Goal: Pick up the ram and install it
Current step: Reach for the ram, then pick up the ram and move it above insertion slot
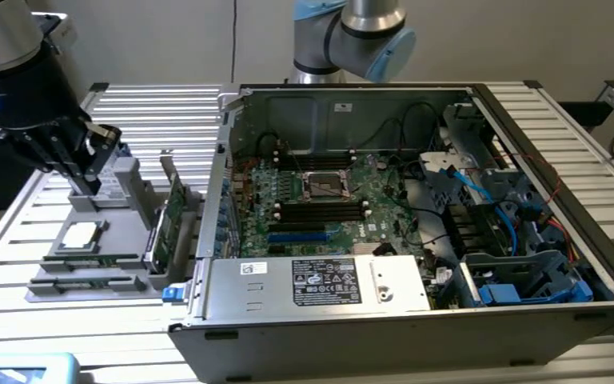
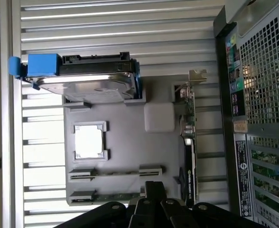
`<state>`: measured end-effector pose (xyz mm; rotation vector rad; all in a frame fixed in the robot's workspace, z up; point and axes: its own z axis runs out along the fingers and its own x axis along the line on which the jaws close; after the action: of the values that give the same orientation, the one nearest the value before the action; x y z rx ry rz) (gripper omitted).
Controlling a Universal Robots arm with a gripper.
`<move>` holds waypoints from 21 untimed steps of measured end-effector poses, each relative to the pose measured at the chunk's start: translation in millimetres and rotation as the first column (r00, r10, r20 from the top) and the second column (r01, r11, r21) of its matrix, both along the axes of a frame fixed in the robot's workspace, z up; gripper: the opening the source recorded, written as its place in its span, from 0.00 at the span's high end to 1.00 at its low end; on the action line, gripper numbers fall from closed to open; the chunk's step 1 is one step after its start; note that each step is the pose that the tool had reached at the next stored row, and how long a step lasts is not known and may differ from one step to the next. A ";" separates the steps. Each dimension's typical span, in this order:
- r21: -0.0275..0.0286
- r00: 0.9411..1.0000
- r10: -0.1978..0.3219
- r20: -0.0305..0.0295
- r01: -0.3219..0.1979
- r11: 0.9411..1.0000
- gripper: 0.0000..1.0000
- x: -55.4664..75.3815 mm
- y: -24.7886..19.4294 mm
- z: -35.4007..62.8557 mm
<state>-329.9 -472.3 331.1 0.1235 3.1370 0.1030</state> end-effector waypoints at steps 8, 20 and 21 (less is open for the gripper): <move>0.005 1.000 0.000 -0.003 0.000 1.000 0.89 -19.8 -5.9 -2.5; 0.009 1.000 0.000 -0.004 0.000 1.000 0.89 -26.2 -8.0 -2.7; 0.009 1.000 0.000 -0.004 0.000 1.000 0.89 -26.2 -8.0 -2.7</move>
<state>-356.1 -480.3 328.4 0.1238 3.1411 0.1168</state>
